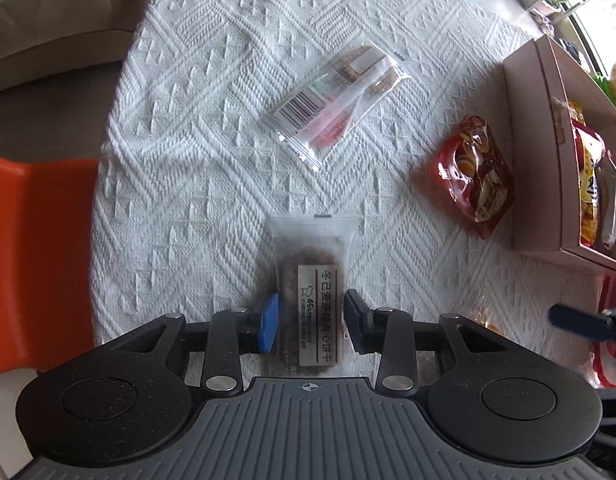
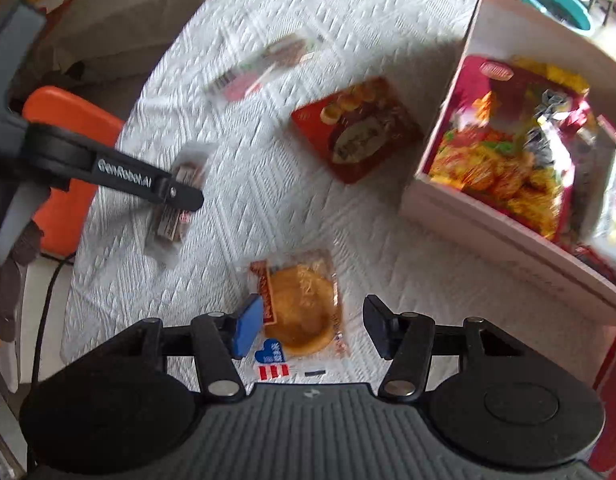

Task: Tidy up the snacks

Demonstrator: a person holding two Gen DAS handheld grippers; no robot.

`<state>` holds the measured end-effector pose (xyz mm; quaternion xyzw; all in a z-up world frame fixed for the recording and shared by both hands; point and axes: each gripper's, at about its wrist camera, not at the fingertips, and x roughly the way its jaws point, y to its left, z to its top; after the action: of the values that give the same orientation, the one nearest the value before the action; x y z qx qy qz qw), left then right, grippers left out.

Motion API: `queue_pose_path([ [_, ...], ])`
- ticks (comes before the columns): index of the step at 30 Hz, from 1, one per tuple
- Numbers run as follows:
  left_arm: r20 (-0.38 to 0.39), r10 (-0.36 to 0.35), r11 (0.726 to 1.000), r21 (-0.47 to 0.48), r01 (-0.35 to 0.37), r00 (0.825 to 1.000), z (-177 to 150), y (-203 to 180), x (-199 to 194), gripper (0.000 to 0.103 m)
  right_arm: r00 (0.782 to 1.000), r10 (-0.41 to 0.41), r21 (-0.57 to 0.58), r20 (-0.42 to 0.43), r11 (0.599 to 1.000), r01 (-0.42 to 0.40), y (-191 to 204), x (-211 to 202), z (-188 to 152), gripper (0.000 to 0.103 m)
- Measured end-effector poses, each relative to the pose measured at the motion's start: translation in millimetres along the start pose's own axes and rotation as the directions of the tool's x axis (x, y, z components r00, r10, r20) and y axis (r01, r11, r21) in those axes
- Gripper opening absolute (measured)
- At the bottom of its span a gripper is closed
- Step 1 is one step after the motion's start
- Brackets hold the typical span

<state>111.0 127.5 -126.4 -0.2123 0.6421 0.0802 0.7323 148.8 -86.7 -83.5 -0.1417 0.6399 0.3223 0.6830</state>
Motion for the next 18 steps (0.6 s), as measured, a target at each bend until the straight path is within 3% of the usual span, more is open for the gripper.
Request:
queue_pose_path([
  [5, 0.007, 0.001, 1.000, -0.005, -0.001, 1.000, 7, -2, -2, 0.040, 0.979, -0.065, 0.043, 0.195, 0.997, 0.057, -9, -42, 34, 0.056],
  [8, 0.047, -0.015, 1.000, -0.004, 0.016, 0.999, 13, -3, -12, 0.040, 0.935, -0.162, 0.096, 0.316, 0.986, 0.139, -15, -52, 66, 0.056],
  [10, 0.097, -0.026, 1.000, -0.006, 0.027, 0.995, 20, -2, -23, 0.040, 0.916, -0.240, 0.129, 0.321, 0.969, 0.209, -24, -40, 92, 0.057],
  [12, 0.154, -0.037, 0.999, 0.003, 0.037, 0.987, 31, -2, -34, 0.040, 0.933, -0.269, 0.157, 0.239, 0.959, 0.237, -38, -14, 116, 0.057],
  [15, 0.207, -0.025, 0.998, 0.054, 0.014, 0.978, 58, -9, -33, 0.040, 0.967, -0.189, 0.187, 0.172, 0.970, 0.156, -52, 9, 132, 0.057],
  [16, 0.217, -0.014, 0.997, 0.077, -0.003, 0.976, 67, -12, -27, 0.040, 0.969, -0.170, 0.173, 0.181, 0.975, 0.138, -50, 12, 134, 0.057],
  [18, 0.228, 0.023, 0.990, 0.134, -0.054, 0.973, 89, -20, -8, 0.040, 0.960, -0.207, 0.128, 0.188, 0.974, 0.185, -41, 20, 140, 0.058],
])
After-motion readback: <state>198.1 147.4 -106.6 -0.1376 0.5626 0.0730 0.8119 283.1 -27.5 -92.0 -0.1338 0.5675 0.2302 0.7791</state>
